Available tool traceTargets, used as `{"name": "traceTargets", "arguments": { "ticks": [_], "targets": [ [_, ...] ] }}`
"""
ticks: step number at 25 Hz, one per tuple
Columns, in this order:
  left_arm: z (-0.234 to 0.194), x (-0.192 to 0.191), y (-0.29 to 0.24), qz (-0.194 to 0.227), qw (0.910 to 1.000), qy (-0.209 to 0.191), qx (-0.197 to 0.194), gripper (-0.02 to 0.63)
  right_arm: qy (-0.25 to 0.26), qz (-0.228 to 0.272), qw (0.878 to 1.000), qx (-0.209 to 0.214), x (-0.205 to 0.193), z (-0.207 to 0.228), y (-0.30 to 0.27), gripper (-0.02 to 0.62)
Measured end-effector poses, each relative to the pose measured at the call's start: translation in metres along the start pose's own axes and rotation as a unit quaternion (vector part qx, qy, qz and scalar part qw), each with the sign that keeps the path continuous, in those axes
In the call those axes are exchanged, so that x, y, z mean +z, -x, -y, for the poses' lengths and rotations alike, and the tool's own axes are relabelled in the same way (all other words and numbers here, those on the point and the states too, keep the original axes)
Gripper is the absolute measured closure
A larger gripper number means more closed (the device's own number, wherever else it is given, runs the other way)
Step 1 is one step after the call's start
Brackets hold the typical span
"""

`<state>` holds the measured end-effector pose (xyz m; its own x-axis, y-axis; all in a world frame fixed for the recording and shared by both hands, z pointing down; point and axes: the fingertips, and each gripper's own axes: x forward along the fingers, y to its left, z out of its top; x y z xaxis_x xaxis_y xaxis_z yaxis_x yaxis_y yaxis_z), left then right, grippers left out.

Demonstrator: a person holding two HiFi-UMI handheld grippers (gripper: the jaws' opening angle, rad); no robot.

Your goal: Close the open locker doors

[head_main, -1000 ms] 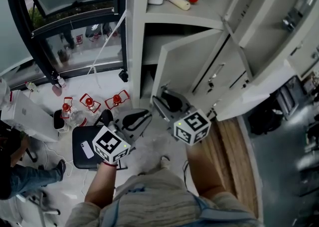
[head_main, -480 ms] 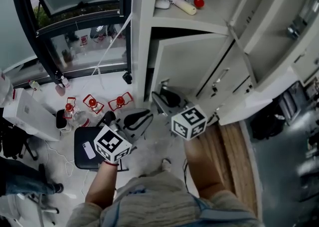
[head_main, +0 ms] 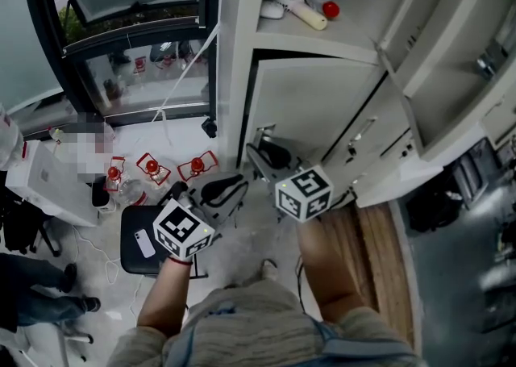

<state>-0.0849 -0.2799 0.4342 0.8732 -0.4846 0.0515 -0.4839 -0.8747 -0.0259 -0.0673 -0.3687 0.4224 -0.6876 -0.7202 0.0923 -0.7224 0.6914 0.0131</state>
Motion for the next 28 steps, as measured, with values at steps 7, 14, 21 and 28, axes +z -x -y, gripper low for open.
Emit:
{"name": "traceTargets", "arguments": {
  "ticks": [7,14,21,28],
  "targets": [
    [-0.011,0.0,-0.002,0.0,1.0,0.002,0.007,0.566,0.007,-0.005,1.0,-0.001,0.001,0.008,-0.014,0.514],
    [-0.018,-0.003,-0.005,-0.003,0.9999,0.004,0.01,0.566,0.007,-0.008,1.0,-0.008,0.001,0.016,-0.024,0.532],
    [-0.023,-0.005,-0.007,-0.008,0.9999,0.005,0.011,0.566,0.012,-0.01,1.0,-0.019,0.002,0.022,-0.031,0.543],
    [-0.026,-0.005,-0.007,-0.008,0.9998,0.006,0.014,0.565,0.015,-0.009,1.0,-0.026,0.002,0.024,-0.034,0.546]
  ]
}}
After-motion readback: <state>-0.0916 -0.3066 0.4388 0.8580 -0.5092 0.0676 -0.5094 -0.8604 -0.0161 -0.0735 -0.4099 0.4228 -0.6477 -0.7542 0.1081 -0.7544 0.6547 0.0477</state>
